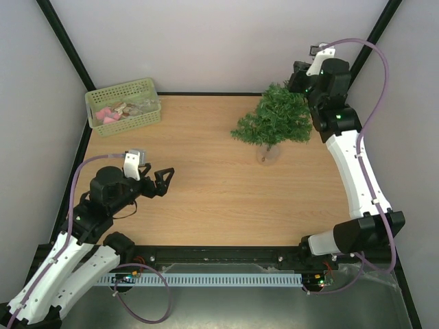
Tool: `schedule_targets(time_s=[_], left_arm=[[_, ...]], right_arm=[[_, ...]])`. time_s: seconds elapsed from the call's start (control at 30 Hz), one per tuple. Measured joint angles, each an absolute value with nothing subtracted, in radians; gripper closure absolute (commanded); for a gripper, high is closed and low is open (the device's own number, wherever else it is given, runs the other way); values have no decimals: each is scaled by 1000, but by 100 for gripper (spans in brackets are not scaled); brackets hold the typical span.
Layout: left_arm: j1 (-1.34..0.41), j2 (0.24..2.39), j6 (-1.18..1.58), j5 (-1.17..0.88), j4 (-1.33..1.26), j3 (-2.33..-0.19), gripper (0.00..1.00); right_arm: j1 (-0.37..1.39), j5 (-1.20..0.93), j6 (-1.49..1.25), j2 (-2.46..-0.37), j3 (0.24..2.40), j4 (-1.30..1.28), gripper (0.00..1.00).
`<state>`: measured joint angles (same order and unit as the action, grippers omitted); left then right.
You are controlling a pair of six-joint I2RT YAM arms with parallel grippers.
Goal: Decorate the small christmas tree
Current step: Move the christmas tree to the center of the board.
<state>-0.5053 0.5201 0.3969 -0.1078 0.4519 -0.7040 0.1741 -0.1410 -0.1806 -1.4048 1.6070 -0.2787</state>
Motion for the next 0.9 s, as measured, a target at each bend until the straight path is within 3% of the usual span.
schedule_targets(time_s=[0.67, 0.7, 0.8, 0.9], left_arm=[[-505, 546, 405, -89, 452, -700, 0], [-505, 547, 405, -88, 452, -700, 0], [-505, 547, 407, -84, 452, -700, 0], [-505, 551, 410, -76, 452, -700, 0]], right_arm=[[301, -186, -127, -1404, 1558, -189, 98], [302, -187, -127, -1404, 1556, -185, 96], [304, -185, -127, -1402, 1546, -172, 63], [305, -163, -134, -1396, 1535, -175, 41]])
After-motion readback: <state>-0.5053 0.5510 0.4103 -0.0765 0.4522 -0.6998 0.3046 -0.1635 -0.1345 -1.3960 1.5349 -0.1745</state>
